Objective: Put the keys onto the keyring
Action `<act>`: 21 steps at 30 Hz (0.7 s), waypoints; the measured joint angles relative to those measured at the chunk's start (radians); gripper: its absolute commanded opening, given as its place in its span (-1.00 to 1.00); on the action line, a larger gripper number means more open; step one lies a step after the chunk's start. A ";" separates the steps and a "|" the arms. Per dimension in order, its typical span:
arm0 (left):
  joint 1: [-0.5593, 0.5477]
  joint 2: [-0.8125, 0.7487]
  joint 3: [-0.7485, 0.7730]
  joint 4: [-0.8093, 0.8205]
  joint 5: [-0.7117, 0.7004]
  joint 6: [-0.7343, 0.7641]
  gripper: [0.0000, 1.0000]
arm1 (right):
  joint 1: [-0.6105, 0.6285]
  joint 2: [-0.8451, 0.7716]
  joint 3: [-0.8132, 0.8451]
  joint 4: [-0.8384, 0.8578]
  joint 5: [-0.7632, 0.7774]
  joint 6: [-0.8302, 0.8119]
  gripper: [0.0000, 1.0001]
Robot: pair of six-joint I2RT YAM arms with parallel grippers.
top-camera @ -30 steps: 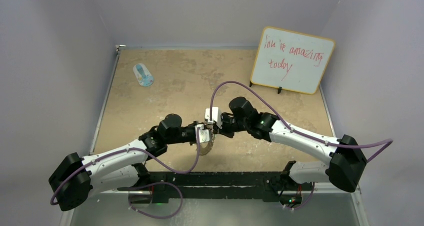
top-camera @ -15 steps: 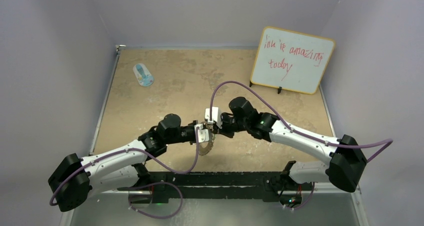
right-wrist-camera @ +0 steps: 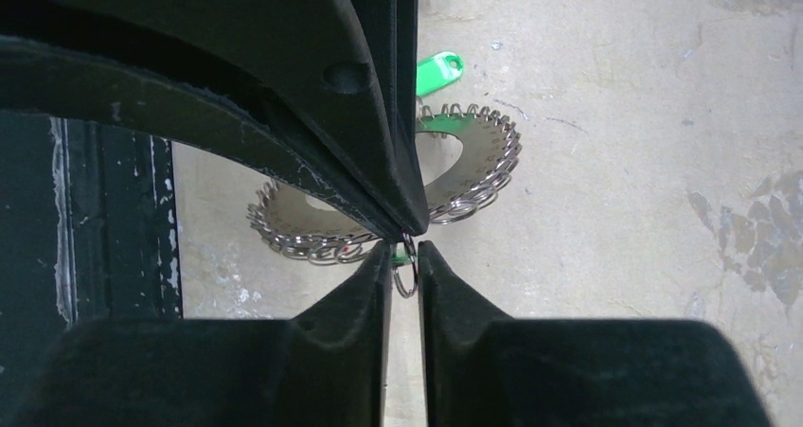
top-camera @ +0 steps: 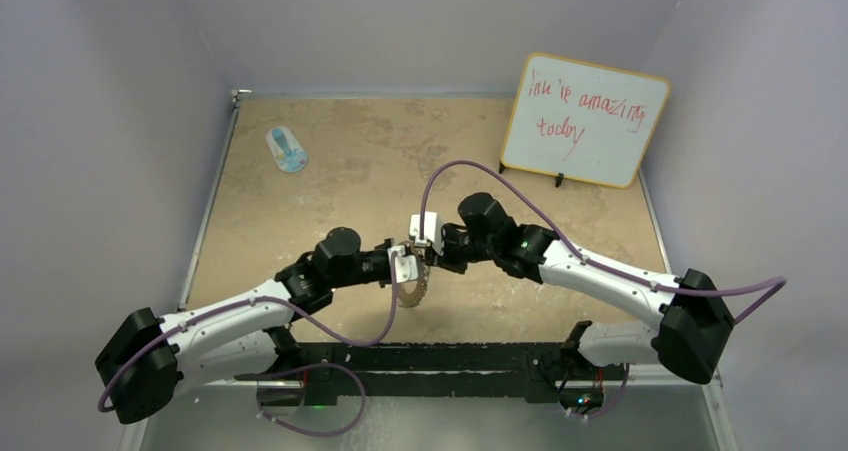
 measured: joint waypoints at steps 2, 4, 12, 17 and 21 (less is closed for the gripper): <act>0.000 -0.008 -0.002 0.002 -0.013 -0.008 -1.00 | 0.000 -0.005 -0.003 0.013 -0.003 0.006 -0.29; 0.000 -0.021 -0.013 0.015 -0.029 -0.022 -1.00 | 0.001 -0.024 -0.020 0.039 -0.004 0.017 -0.10; 0.000 -0.097 -0.103 0.111 -0.076 -0.086 -1.00 | -0.014 -0.148 -0.180 0.200 -0.014 0.053 0.02; 0.000 -0.128 -0.137 0.155 -0.087 -0.117 -1.00 | -0.056 -0.172 -0.248 0.304 -0.069 0.073 -0.09; 0.000 -0.129 -0.140 0.161 -0.086 -0.127 -1.00 | -0.086 -0.161 -0.254 0.380 -0.130 0.089 -0.17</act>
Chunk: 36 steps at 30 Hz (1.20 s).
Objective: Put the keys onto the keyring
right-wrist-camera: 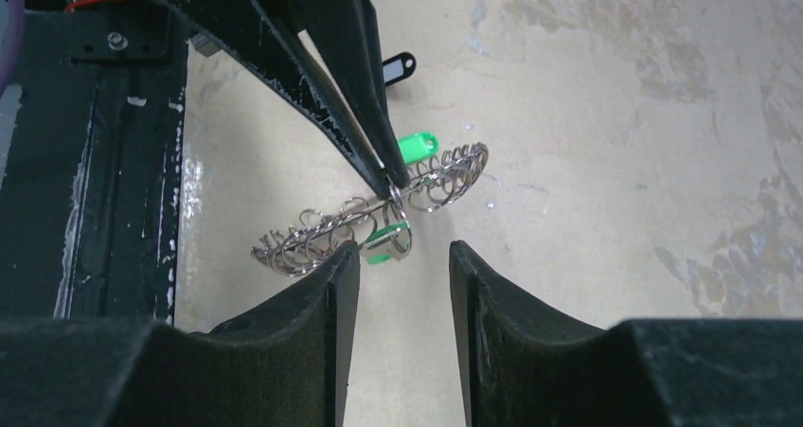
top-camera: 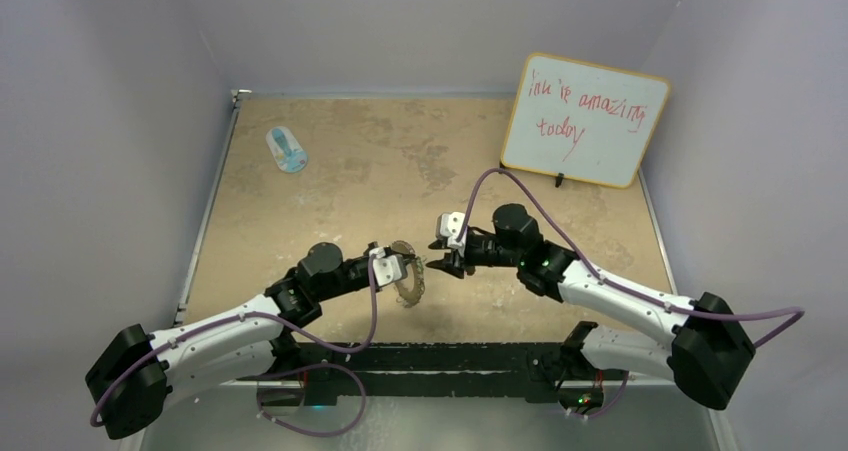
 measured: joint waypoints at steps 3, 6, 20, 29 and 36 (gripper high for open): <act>0.000 0.000 0.000 0.003 0.000 0.000 -1.00 | -0.018 0.019 0.000 0.051 -0.054 0.010 -0.18; 0.000 0.000 0.000 0.004 0.000 0.000 -1.00 | -0.026 0.046 0.000 0.093 -0.101 0.014 -0.24; -0.002 0.000 -0.002 0.003 0.000 0.000 -1.00 | -0.032 0.151 0.010 0.122 -0.162 0.018 -0.85; -0.003 -0.002 -0.003 0.002 0.000 0.000 -1.00 | -0.032 0.156 0.010 0.126 -0.135 0.021 -1.00; -0.003 -0.002 -0.004 -0.003 -0.003 0.000 -1.00 | -0.031 0.163 0.015 0.111 -0.090 0.010 -1.00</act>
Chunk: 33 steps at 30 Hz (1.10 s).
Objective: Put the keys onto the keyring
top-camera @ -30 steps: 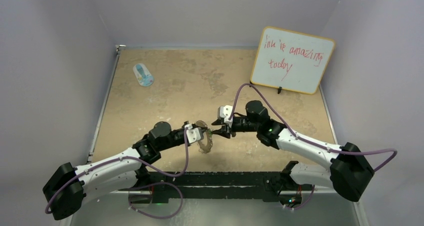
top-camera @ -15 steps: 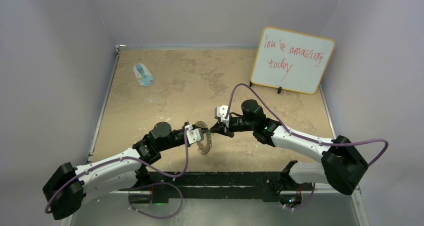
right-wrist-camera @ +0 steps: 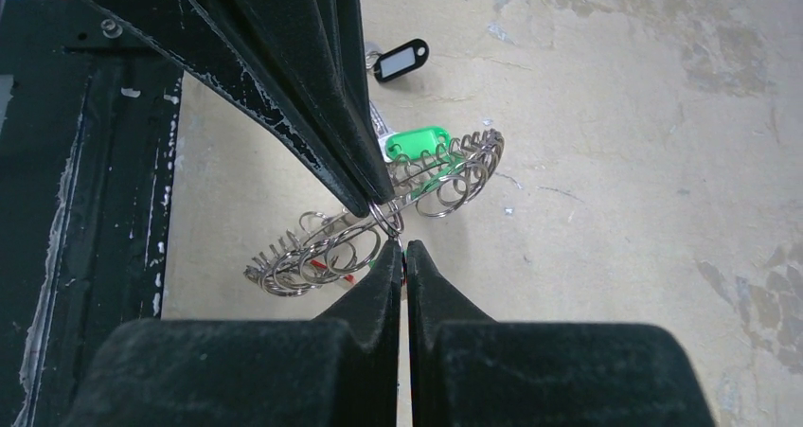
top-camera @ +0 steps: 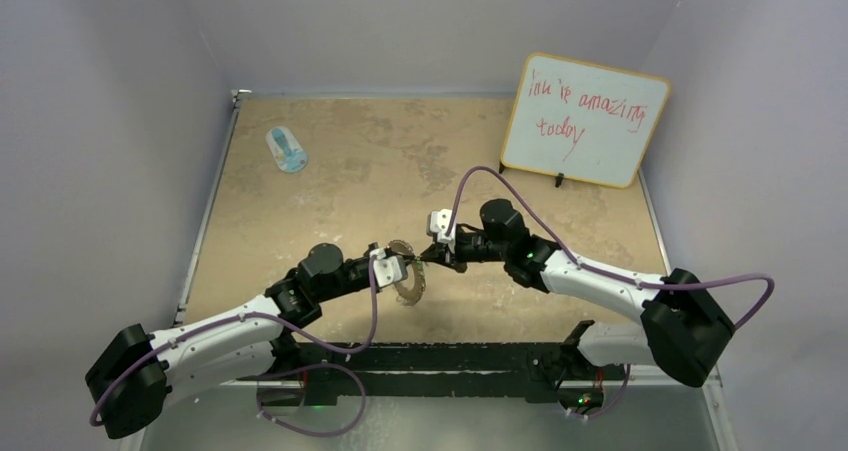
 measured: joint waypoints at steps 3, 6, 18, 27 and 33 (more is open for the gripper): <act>0.000 0.000 0.000 0.000 -0.005 0.000 -1.00 | 0.000 0.000 0.005 -0.008 0.009 -0.006 -1.00; 0.000 0.000 0.000 0.000 -0.008 0.000 -1.00 | 0.000 0.000 0.005 -0.009 0.019 -0.013 -1.00; 0.000 -0.010 0.000 0.051 -0.009 0.000 -1.00 | -0.006 0.013 -0.004 -0.011 0.064 -0.031 -1.00; 0.000 -0.009 0.000 0.038 -0.017 0.010 -0.60 | -0.006 -0.005 -0.018 -0.007 0.068 -0.031 -1.00; 0.000 0.002 0.003 0.017 -0.028 0.036 -0.40 | -0.006 -0.034 -0.018 -0.010 0.068 -0.032 -1.00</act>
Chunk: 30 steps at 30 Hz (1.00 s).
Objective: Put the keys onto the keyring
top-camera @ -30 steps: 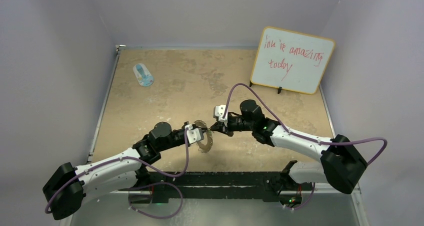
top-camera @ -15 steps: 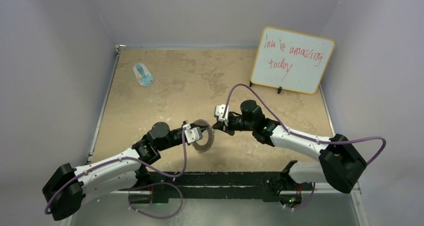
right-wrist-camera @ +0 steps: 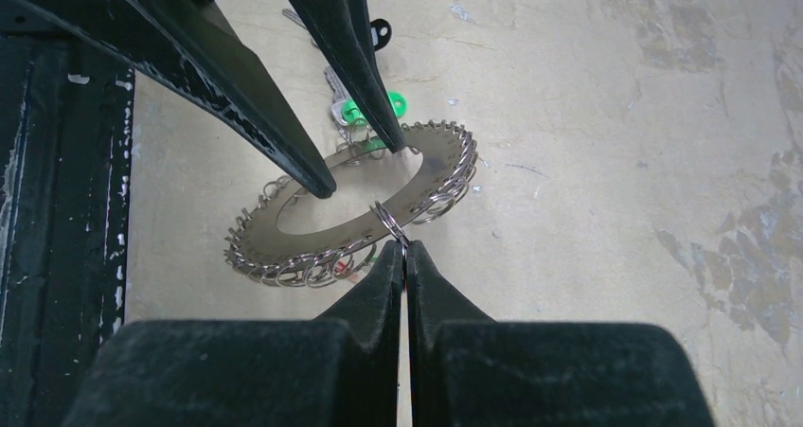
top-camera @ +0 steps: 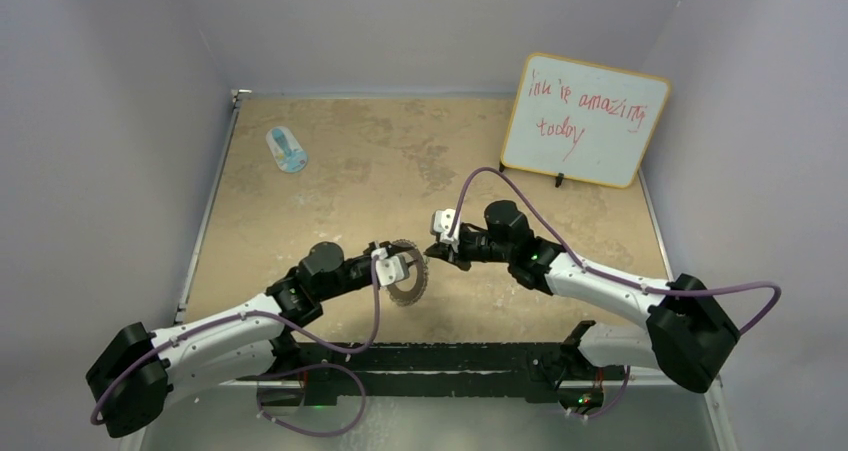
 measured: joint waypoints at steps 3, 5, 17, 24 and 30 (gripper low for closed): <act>0.000 0.041 0.031 -0.048 0.000 0.021 -0.34 | 0.000 -0.003 0.000 -0.005 0.000 0.000 -1.00; 0.000 0.074 0.062 -0.082 0.001 0.037 -0.33 | 0.000 -0.003 0.000 -0.007 0.000 0.000 -1.00; -0.011 0.222 0.195 -0.203 -0.003 0.110 -0.43 | 0.000 -0.003 0.000 -0.012 -0.001 -0.002 -1.00; -0.024 0.267 0.234 -0.259 -0.026 0.139 -0.94 | 0.000 -0.003 0.000 -0.019 -0.001 -0.005 -1.00; -0.035 0.275 0.253 -0.299 -0.051 0.154 -1.00 | 0.000 -0.003 0.000 -0.019 -0.001 -0.009 -1.00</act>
